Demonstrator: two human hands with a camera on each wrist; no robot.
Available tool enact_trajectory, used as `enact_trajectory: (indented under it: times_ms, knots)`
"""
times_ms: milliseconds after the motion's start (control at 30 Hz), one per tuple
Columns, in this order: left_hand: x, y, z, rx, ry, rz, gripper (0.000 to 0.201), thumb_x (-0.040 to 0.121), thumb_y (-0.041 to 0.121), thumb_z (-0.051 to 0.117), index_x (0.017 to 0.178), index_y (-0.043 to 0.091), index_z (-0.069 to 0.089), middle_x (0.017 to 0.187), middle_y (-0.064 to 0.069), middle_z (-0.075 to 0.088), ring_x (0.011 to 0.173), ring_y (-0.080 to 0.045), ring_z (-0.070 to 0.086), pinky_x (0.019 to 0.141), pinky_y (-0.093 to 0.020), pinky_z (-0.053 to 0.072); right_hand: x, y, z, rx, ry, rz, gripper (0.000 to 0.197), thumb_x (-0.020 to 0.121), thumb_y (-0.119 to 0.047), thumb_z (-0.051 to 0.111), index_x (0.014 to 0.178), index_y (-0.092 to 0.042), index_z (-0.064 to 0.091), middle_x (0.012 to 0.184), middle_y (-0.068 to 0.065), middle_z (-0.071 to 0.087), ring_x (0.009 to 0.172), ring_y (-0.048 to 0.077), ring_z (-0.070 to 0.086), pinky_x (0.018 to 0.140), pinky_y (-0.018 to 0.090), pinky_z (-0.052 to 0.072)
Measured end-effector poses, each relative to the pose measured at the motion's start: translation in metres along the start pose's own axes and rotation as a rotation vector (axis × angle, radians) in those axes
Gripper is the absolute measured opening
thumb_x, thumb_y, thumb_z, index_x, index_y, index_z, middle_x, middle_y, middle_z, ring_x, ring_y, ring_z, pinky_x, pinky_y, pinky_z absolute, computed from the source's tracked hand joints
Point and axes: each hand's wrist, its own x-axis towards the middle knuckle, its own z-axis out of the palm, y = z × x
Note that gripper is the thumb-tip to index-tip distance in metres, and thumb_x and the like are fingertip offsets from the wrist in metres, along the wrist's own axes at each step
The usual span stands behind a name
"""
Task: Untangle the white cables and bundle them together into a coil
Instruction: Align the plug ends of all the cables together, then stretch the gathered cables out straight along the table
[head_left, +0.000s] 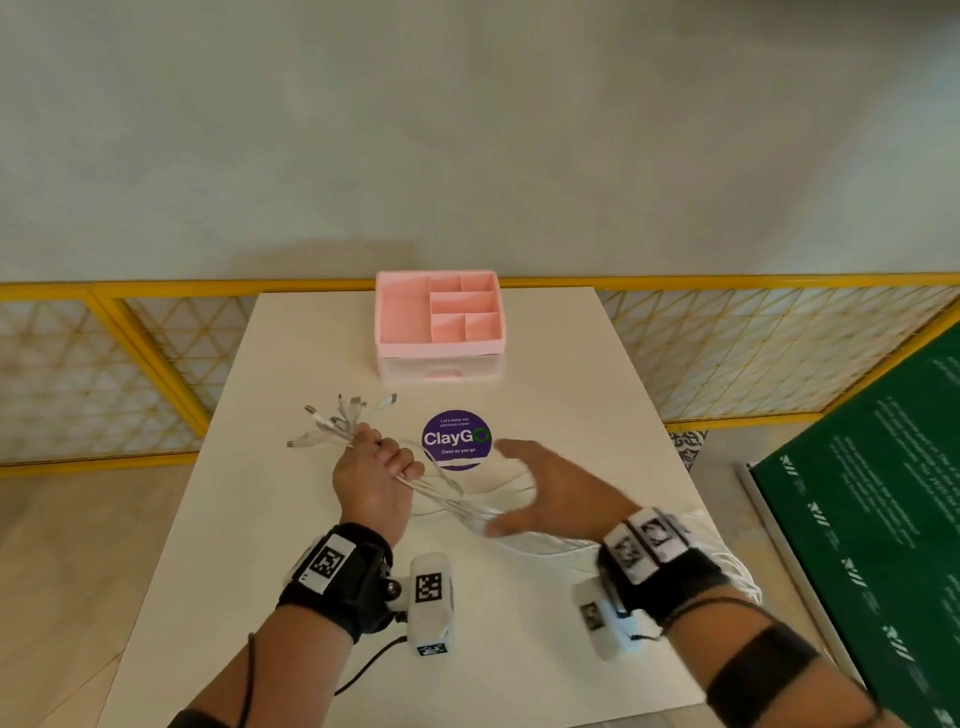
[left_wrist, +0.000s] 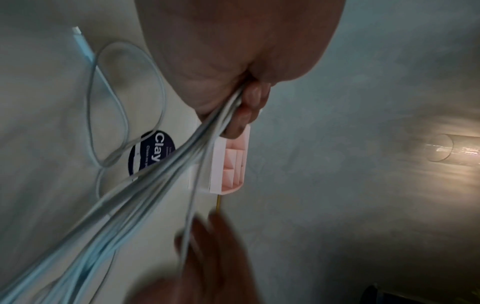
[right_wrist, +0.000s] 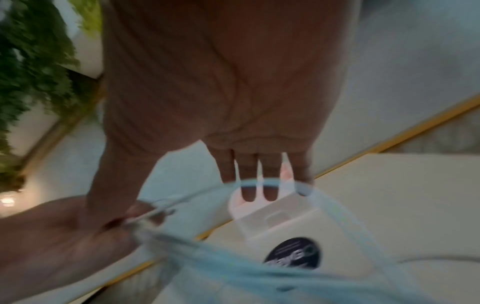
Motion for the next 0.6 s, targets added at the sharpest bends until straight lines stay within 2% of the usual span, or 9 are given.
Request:
enact_trajectory:
  times_ms: [67, 100, 133, 167, 267, 333, 433, 600]
  knots:
    - [-0.004, -0.007, 0.003, -0.033, -0.002, -0.028, 0.035, 0.108, 0.025, 0.037, 0.074, 0.019, 0.041, 0.054, 0.004, 0.033, 0.042, -0.011, 0.031, 0.043, -0.024, 0.036, 0.021, -0.029, 0.027, 0.055, -0.051, -0.092, 0.079, 0.076, -0.054, 0.079, 0.142, -0.029, 0.044, 0.131, -0.006, 0.058, 0.118, 0.013, 0.057, 0.104, 0.034, 0.045]
    - [-0.005, -0.009, 0.004, -0.036, 0.002, -0.033, 0.034, 0.108, 0.026, 0.038, 0.075, 0.019, 0.042, 0.055, 0.004, 0.035, 0.043, -0.011, 0.033, 0.045, -0.025, 0.038, 0.03, -0.037, 0.041, 0.027, -0.079, -0.119, 0.058, 0.085, -0.05, 0.072, 0.131, -0.022, 0.053, 0.115, -0.001, 0.065, 0.103, 0.018, 0.063, 0.093, 0.036, 0.05]
    - [-0.005, -0.008, 0.003, -0.032, 0.006, -0.037, 0.032, 0.108, 0.028, 0.039, 0.077, 0.019, 0.043, 0.055, 0.004, 0.037, 0.044, -0.012, 0.034, 0.047, -0.026, 0.039, 0.036, -0.041, 0.055, -0.01, -0.084, -0.138, 0.041, 0.092, -0.046, 0.064, 0.118, -0.015, 0.058, 0.1, 0.004, 0.067, 0.091, 0.023, 0.065, 0.084, 0.038, 0.051]
    - [-0.005, -0.006, 0.002, -0.021, 0.008, -0.042, 0.03, 0.108, 0.029, 0.039, 0.079, 0.019, 0.044, 0.057, 0.004, 0.039, 0.045, -0.012, 0.035, 0.049, -0.028, 0.038, 0.041, -0.042, 0.066, -0.041, -0.07, -0.148, 0.035, 0.097, -0.044, 0.056, 0.106, -0.01, 0.059, 0.091, 0.006, 0.064, 0.084, 0.027, 0.063, 0.078, 0.04, 0.049]
    - [0.0, 0.006, -0.01, 0.007, 0.0, -0.053, 0.024, 0.107, 0.026, 0.043, 0.084, 0.018, 0.049, 0.059, 0.003, 0.044, 0.046, -0.012, 0.037, 0.054, -0.03, 0.036, 0.038, -0.032, 0.085, -0.135, -0.012, -0.177, 0.034, 0.101, -0.045, 0.044, 0.088, -0.014, 0.051, 0.081, 0.004, 0.057, 0.077, 0.027, 0.057, 0.072, 0.041, 0.046]
    - [0.005, 0.016, -0.022, 0.031, 0.017, -0.043, 0.021, 0.104, 0.024, 0.051, 0.083, 0.02, 0.053, 0.059, 0.005, 0.041, 0.045, -0.01, 0.035, 0.049, -0.027, 0.036, 0.033, -0.018, 0.089, -0.192, -0.019, -0.193, 0.035, 0.1, -0.049, 0.044, 0.083, -0.019, 0.048, 0.078, 0.002, 0.056, 0.074, 0.026, 0.056, 0.072, 0.042, 0.048]
    - [0.013, 0.018, -0.038, 0.05, 0.058, -0.091, 0.024, 0.098, 0.024, 0.062, 0.076, 0.023, 0.055, 0.055, 0.007, 0.034, 0.041, -0.008, 0.029, 0.042, -0.023, 0.033, 0.025, -0.001, 0.09, -0.194, -0.065, -0.205, 0.036, 0.1, -0.054, 0.044, 0.081, -0.023, 0.047, 0.075, -0.003, 0.054, 0.071, 0.019, 0.052, 0.07, 0.038, 0.044]
    - [0.023, 0.009, -0.057, 0.101, 0.094, -0.252, 0.031, 0.093, 0.021, 0.067, 0.07, 0.018, 0.046, 0.055, 0.005, 0.042, 0.037, -0.008, 0.034, 0.037, -0.021, 0.033, 0.011, 0.02, 0.1, -0.162, -0.141, -0.166, 0.041, 0.096, -0.062, 0.045, 0.084, -0.023, 0.052, 0.075, -0.004, 0.055, 0.072, 0.017, 0.053, 0.071, 0.036, 0.046]
